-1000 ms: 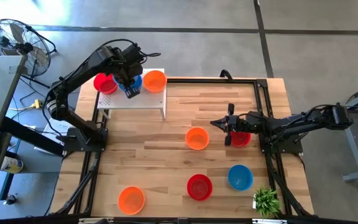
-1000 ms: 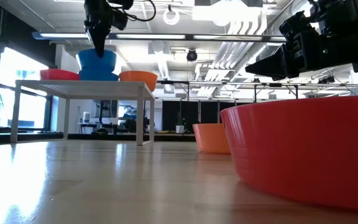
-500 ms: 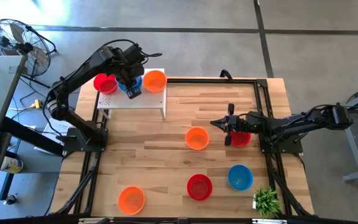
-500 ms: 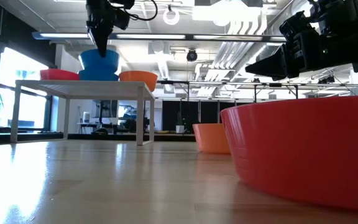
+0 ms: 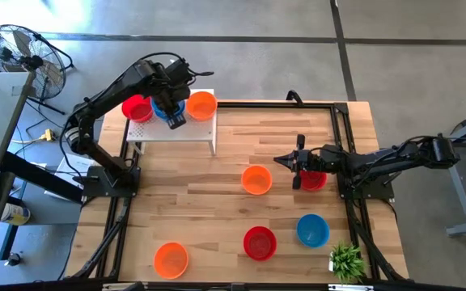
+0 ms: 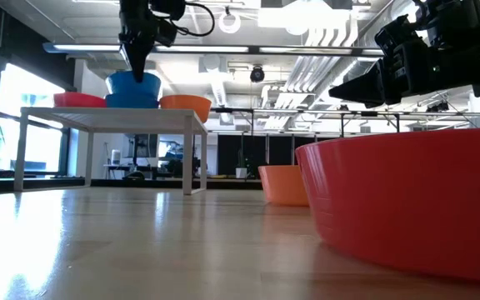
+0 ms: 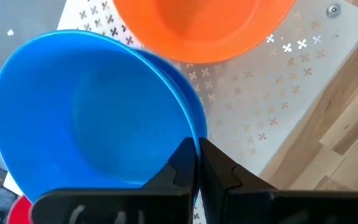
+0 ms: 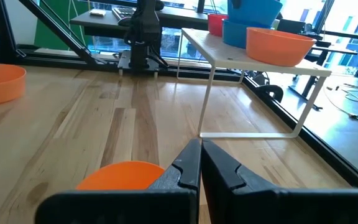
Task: Pick & Place Mini bowls
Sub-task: Stack the top blue bowl on the blue bowl on the shelf
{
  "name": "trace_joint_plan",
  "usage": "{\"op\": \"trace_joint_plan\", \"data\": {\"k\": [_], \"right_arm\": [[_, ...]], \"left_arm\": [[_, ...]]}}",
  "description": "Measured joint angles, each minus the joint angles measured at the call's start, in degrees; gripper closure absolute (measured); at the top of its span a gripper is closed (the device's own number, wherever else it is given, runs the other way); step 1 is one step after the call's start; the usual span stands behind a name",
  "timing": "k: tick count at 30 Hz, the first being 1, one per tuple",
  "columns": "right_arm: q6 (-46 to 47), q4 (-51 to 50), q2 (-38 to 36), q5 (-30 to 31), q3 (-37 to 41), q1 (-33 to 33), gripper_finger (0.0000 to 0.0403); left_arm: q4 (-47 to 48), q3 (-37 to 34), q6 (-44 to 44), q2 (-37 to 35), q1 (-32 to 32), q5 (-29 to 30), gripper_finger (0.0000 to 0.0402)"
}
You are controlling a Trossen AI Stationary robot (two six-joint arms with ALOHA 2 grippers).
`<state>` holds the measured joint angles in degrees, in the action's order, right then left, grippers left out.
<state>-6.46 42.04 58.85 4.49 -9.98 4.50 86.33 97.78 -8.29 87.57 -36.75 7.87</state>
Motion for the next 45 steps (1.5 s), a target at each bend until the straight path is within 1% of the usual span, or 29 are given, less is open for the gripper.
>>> {"op": "trace_joint_plan", "data": {"k": [3, 19, 32, 40, 45], "right_arm": [[0.0, -0.01, 0.0, 0.0, 0.0, 0.02, 0.0401], [0.0, 0.0, 0.0, -0.24, 0.02, 0.0, 0.0401], [0.0, 0.02, 0.0, -0.22, 0.02, 0.01, 0.0401], [0.0, 0.02, 0.0, -0.22, 0.02, 0.0, 0.0401], [0.0, 0.02, 0.0, -0.22, 0.02, 0.02, 0.0402]], "left_arm": [[1.52, 0.0, 0.47, 0.0, 0.0, 0.38, 0.0401], [0.8, 0.0, 0.41, 0.0, 0.0, 0.63, 0.0402], [0.91, 0.02, 0.14, 1.73, 0.0, 0.58, 0.0401], [0.89, 0.02, 1.22, 1.73, -0.02, 0.58, 0.0387], [0.94, 0.02, 1.18, 2.05, 0.0, 0.54, 0.0389]]}}
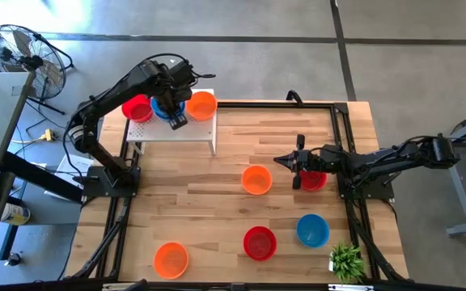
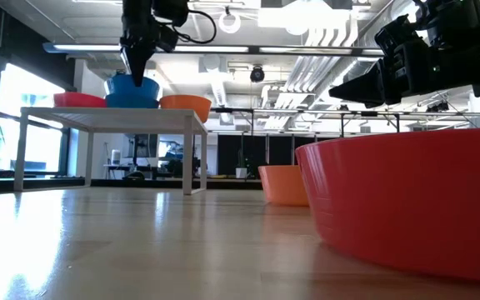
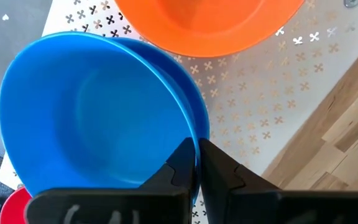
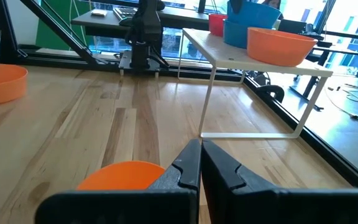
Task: Pick & Place Mini bowls
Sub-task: Stack the top blue bowl on the blue bowl on the shelf, then stack the top orange bowl on the orange bowl on the shelf
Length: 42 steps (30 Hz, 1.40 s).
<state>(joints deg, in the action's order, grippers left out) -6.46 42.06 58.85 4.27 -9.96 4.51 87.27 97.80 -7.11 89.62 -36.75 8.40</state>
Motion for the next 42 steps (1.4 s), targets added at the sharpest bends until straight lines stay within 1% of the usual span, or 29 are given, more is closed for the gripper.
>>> {"op": "trace_joint_plan", "data": {"k": [8, 18, 29, 32, 37, 40, 42], "right_arm": [[-0.02, 0.02, 0.0, 0.02, 0.0, 0.0, 0.0402], [-0.02, 0.01, -0.02, 0.01, 0.0, -0.01, 0.0401], [-0.02, 0.01, 0.0, 0.02, 0.0, 0.0, 0.0402], [-0.02, 0.02, 0.0, 0.02, 0.0, -0.02, 0.0401], [-0.01, 0.02, 0.0, 0.03, 0.0, -0.01, 0.0401], [-0.02, 0.0, -0.02, 0.03, 0.0, -0.02, 0.0401], [-0.02, 0.02, -0.02, 0.04, 0.0, -0.02, 0.0402]], "left_arm": [[0.41, 0.0, 0.0, 1.04, -0.02, 0.07, 0.0391], [2.25, -0.01, 1.33, 1.04, 0.0, 0.09, 0.0358], [2.71, 0.02, -0.02, 0.51, 0.0, 0.28, 0.0325], [2.82, 0.69, -0.24, -0.64, 0.0, -0.02, 0.0325], [2.56, 3.04, -0.15, -3.44, 0.0, -2.68, 0.0326], [0.06, 2.38, 1.31, -6.44, 0.06, -3.39, 0.0338], [-2.88, 0.77, 1.62, -8.79, 0.97, -5.29, 0.0355]]}}
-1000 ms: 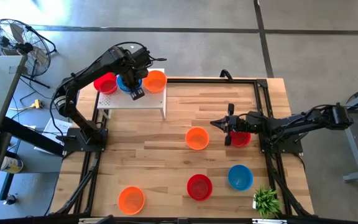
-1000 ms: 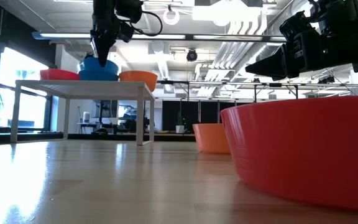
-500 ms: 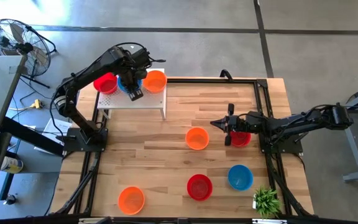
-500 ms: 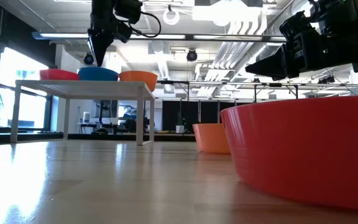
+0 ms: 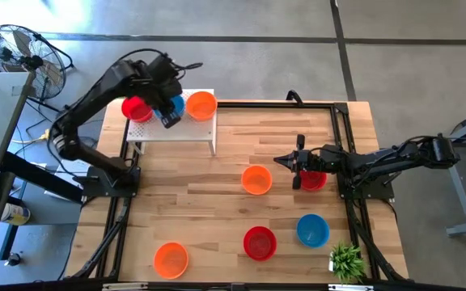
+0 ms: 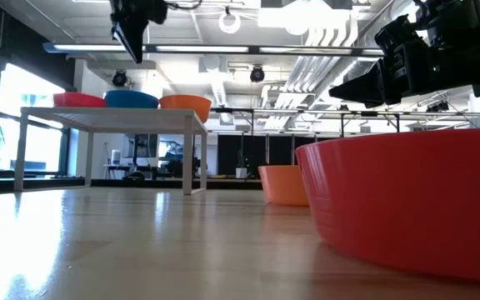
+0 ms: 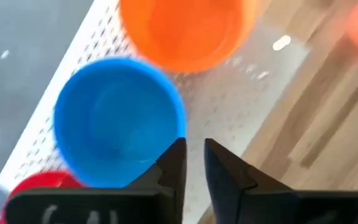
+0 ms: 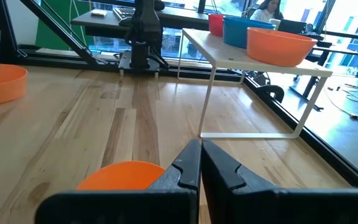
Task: Pick & Place Mini bowls
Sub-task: Stack the top orange bowl on the orange bowl on the shelf
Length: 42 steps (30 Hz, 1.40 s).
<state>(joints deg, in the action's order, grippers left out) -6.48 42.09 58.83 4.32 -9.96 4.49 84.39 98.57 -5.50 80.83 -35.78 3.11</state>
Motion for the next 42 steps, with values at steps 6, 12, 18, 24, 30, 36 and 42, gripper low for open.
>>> {"op": "trace_joint_plan", "data": {"k": [6, 12, 18, 24, 30, 36, 42], "right_arm": [[0.0, -0.04, 0.0, 0.0, 0.0, 0.01, 0.0402], [0.0, -0.07, 0.0, -0.02, 0.0, 0.0, 0.0401], [0.07, -0.14, 0.0, 1.22, 0.0, 0.02, 0.0401], [0.33, -1.33, 0.0, 1.31, 0.0, 0.0, 0.0402], [1.6, -2.74, 0.0, 2.07, 0.0, 0.0, 0.0402], [6.92, -6.35, -0.03, 4.23, -1.61, -0.28, 0.04], [18.68, -23.09, -0.04, 9.54, -7.13, -4.0, 0.0366]], "left_arm": [[-11.01, -9.92, 2.77, -6.39, 6.94, -1.28, 0.0397], [-27.13, -24.52, 6.92, -12.77, 16.4, 0.23, 0.04], [-52.56, -40.57, 10.32, -15.42, 27.26, 0.88, 0.0401], [-73.85, -50.53, 10.51, -14.34, 38.53, 6.14, 0.0401], [-88.97, -58.38, 10.33, -14.31, 46.69, 14.29, 0.0401], [-108.19, -69.26, 10.3, -14.2, 50.17, 19.33, 0.0401], [-126.06, -78.6, 9.91, -14.22, 50.06, 21.67, 0.0401]]}}
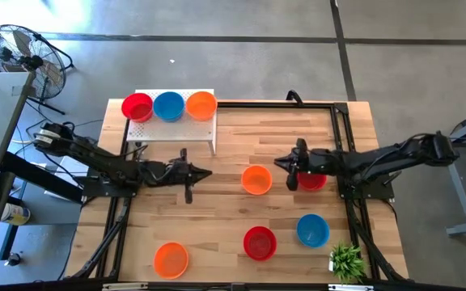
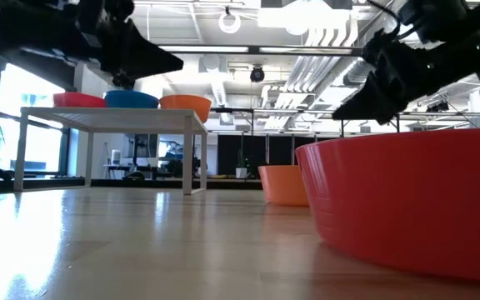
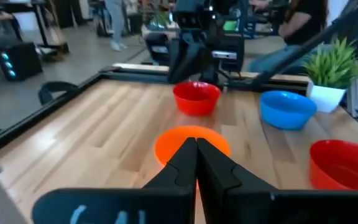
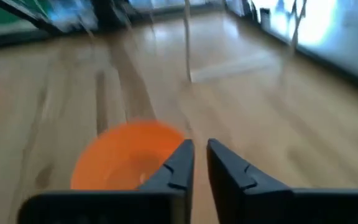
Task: Pick & Place Mini bowls
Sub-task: Stack the top orange bowl on the orange bowl on the shelf
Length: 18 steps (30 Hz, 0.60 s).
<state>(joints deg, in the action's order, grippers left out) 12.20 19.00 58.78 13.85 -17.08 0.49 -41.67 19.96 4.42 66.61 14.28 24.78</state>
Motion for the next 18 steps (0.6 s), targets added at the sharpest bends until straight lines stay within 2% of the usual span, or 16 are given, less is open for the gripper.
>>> {"op": "trace_joint_plan", "data": {"k": [4, 7, 12, 18], "right_arm": [[15.68, -21.03, 0.26, 0.57, -7.71, -0.98, 0.0321], [25.89, -31.3, 1.64, -0.32, -12.73, -0.99, 0.0291], [32.65, -33.97, 7.62, -3.73, -17.97, -0.99, 0.0262], [33.33, -34.64, 17.71, -6.31, -22.33, -0.99, 0.0265]], "left_arm": [[-4.93, -2.78, -1.71, 0.0, -0.02, 2.76, 0.0401], [-4.54, -3.01, -3.16, 0.0, -0.02, 4.53, 0.0401], [-3.78, -2.99, -3.96, 0.0, 0.0, 3.87, 0.0401], [-2.68, -2.99, -3.47, 0.0, 0.0, 3.4, 0.0401]]}}
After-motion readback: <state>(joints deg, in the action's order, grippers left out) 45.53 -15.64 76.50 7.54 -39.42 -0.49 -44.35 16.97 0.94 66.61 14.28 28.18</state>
